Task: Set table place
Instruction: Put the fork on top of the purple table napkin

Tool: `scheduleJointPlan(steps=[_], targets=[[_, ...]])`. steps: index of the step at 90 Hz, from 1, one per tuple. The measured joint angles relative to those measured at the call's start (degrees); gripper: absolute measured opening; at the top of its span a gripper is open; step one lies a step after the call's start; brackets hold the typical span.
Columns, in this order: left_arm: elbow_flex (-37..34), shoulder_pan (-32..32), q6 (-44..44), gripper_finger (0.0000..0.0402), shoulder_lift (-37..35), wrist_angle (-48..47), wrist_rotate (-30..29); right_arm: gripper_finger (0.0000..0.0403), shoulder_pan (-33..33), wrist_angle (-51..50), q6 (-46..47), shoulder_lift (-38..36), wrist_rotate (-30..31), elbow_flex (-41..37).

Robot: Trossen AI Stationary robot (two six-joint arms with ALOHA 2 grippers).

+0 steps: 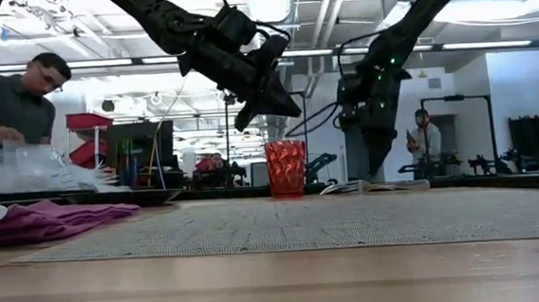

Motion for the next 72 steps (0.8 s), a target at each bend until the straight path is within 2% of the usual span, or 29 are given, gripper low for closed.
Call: scheduleJointPlan(steps=[25,32,44,59,72], targets=[[0.0,-0.02,-0.02,0.0,-0.03,-1.03,-0.06,0.0122,-0.21,2.54,0.87,4.11,0.44,0.05],[-0.02,-0.02,-0.17,0.0,-0.03,-1.43,-0.11,0.0098,-0.2,3.92,3.06,4.31,0.28,0.09],[-0.02,-0.02,-0.36,0.0,-0.03,-1.47,-0.12,0.0015,-0.06,4.21,4.13,4.35,0.38,0.09],[-0.04,-0.04,-0.37,0.0,-0.03,-1.48,-0.11,0.0002,0.19,3.26,8.66,2.92,-0.68,-0.03],[-0.04,-0.07,-0.44,0.0,-0.03,-1.74,-0.09,0.0001,0.15,1.46,13.64,-2.08,-6.15,-0.04]])
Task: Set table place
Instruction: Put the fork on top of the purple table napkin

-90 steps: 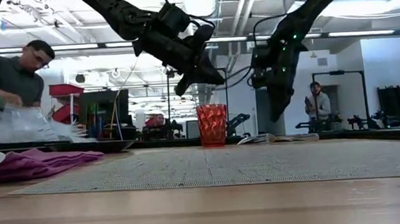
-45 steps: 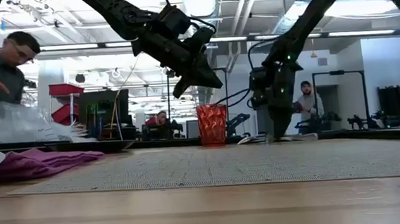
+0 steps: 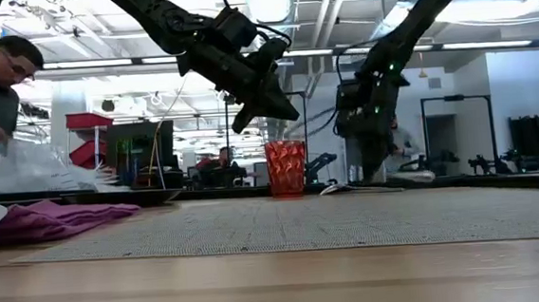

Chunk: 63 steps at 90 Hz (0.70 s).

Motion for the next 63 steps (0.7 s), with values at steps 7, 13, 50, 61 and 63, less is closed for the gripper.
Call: scheduleJointPlan(steps=[7,13,50,61,63], targets=[[-0.01,-0.09,-0.44,0.0,0.0,-1.08,0.5,0.0001,0.07,-0.5,4.33,-3.94,-5.96,0.0],[-0.02,-0.09,-0.56,0.0,-0.45,-3.5,1.0,0.0001,0.31,-0.21,9.26,-7.86,-13.35,0.0],[-1.12,-0.74,6.25,0.0,-11.67,-23.96,1.98,0.0,19.11,40.49,46.41,-19.69,-28.64,-20.1],[-2.63,-0.88,4.17,0.0,-15.57,-23.17,2.08,0.0,22.46,65.84,62.74,-13.57,-28.28,-25.99],[-2.87,-1.01,3.65,0.0,-16.14,-23.16,2.09,0.0,22.91,68.54,64.85,-12.18,-28.2,-26.48]])
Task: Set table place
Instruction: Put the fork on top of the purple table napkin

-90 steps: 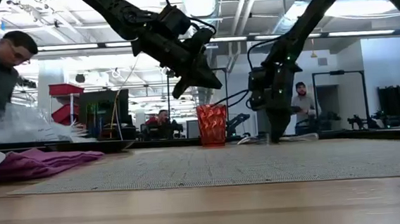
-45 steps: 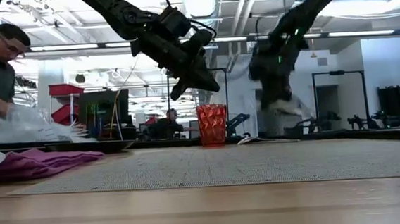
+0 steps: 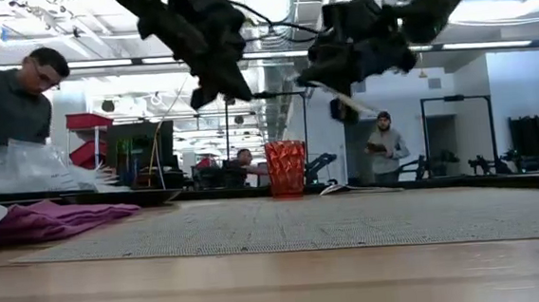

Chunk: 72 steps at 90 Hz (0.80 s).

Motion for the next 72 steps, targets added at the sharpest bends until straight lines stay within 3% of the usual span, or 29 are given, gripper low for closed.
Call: scheduleJointPlan(steps=[19,35,72], targets=[[-0.58,-2.92,-3.2,0.0,-1.69,-0.32,0.29,0.0,6.28,14.25,10.01,11.26,3.81,1.16],[-0.6,-6.2,-3.55,0.0,-1.5,-1.66,0.31,0.0012,11.29,15.04,10.62,16.54,6.13,3.74],[-0.62,-7.12,-3.46,0.0,-1.5,-2.02,-0.21,0.0189,10.69,16.39,7.91,17.53,5.93,3.75]])
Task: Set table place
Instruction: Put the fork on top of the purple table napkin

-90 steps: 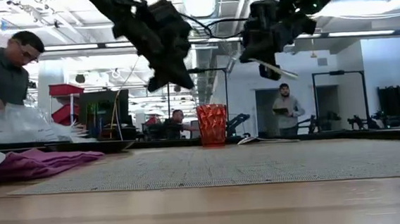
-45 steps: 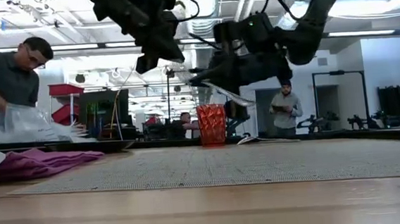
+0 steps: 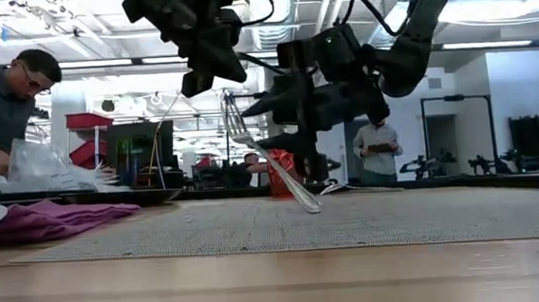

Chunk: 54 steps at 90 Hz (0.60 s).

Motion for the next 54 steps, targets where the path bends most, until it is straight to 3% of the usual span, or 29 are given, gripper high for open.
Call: scheduleJointPlan(steps=[14,25,36,54], targets=[[0.0,0.0,0.0,0.0,0.0,0.84,-1.36,0.022,-3.07,0.87,-0.44,-2.97,0.0,0.04],[0.0,-0.11,-0.2,0.0,0.0,2.29,-2.77,0.0219,-5.42,-5.47,-3.83,-7.1,0.39,0.07],[0.0,-0.52,-2.38,0.0,0.0,3.89,-5.27,0.0204,-7.94,-20.22,-11.31,-13.44,2.38,0.07],[-1.54,-2.8,-9.74,0.0,0.84,6.83,-14.73,0.0168,-10.76,-48.5,-28.95,-26.82,9.54,0.07]])
